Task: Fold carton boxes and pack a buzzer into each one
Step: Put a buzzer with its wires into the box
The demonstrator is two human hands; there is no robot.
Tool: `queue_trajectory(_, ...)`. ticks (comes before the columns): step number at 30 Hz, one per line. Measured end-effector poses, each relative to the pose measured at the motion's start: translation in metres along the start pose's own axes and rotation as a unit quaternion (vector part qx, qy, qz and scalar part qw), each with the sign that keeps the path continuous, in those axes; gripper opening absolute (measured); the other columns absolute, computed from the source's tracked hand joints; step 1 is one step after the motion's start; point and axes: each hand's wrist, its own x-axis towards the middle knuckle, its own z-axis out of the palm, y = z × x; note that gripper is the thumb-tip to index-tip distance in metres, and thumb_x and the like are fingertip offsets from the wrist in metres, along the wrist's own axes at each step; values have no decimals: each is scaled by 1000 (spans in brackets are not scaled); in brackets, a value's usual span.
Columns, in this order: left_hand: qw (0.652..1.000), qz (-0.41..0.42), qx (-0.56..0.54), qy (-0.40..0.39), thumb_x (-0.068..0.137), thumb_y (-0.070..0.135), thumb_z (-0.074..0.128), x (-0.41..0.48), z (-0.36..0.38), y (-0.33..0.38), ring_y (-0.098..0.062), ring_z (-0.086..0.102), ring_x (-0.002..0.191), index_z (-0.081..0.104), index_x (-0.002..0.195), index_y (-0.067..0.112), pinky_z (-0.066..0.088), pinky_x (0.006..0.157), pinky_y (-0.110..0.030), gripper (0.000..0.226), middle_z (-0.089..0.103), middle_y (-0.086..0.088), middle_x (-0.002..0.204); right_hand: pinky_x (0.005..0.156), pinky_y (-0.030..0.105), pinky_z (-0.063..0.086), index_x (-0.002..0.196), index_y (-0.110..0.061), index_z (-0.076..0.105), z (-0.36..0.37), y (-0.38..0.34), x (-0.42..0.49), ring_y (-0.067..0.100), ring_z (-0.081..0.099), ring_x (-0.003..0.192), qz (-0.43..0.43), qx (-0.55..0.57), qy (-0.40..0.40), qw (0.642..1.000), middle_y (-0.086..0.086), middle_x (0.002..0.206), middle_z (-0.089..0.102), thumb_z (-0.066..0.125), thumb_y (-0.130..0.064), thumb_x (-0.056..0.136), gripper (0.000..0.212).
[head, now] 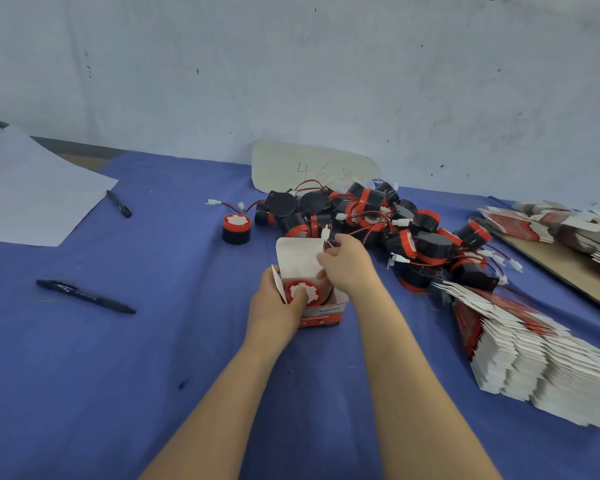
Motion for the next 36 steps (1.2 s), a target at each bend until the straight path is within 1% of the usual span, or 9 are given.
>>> queue_trajectory(7,1000,10,3,3,93,17,56,0,1,-1,-1,54,84,48,115,24,41,61,-8,25,58,12,100,57,18,43,113,-17,62,3,22,4,9,54,66,-36,114,123,985,-3,77,59,53,-10,94,23)
queue_trajectory(12,1000,14,13,6,93,18,56,-1,2,0,-3,53,83,49,115,20,42,56,-1,23,58,9,103,70,31,57,91,-22,61,0,27,-12,11,63,58,-55,197,179,962,-1,85,59,53,-4,92,19)
queue_trajectory(14,1000,15,16,9,94,18,55,-1,1,0,0,53,80,50,116,20,42,56,-2,23,57,10,101,72,35,58,87,-19,65,-4,25,-19,14,63,59,-73,206,121,968,2,77,58,54,-1,89,21)
queue_trajectory(20,1000,20,4,12,93,16,57,0,3,-1,-2,54,78,50,112,20,40,54,0,20,57,10,97,79,33,59,84,-4,73,-29,16,-36,25,69,76,-44,65,-117,990,12,78,72,58,-20,90,24)
queue_trajectory(23,1000,24,6,12,92,15,57,1,3,-1,2,54,76,49,106,23,40,53,0,18,56,13,92,64,32,50,78,-4,71,-30,13,-40,25,57,65,-68,-76,-98,990,17,77,67,63,-25,88,25)
queue_trajectory(27,1000,22,17,12,92,15,56,3,4,-1,1,52,75,47,106,23,39,52,1,18,55,11,93,60,24,48,106,-14,55,-29,10,-41,18,57,83,-68,-168,-63,981,1,94,63,54,-3,87,22)
queue_trajectory(31,1000,15,15,9,93,16,54,2,4,0,1,52,76,47,107,25,39,50,0,18,55,11,96,86,48,53,117,2,60,-30,-5,-39,35,60,107,-72,-268,-36,960,21,111,65,48,7,84,36)
queue_trajectory(34,1000,17,-4,7,93,15,53,1,4,-1,1,54,77,47,105,26,40,51,0,18,56,15,92,65,32,54,103,-1,66,-22,-20,-37,29,63,85,-86,-321,-39,942,16,98,67,48,6,84,27)
queue_trajectory(36,1000,15,-8,6,92,15,54,1,5,0,0,55,76,49,104,25,39,49,0,16,56,17,89,45,22,33,74,-7,55,-14,-30,-36,20,44,59,-98,-374,-33,922,10,72,53,49,5,82,16)
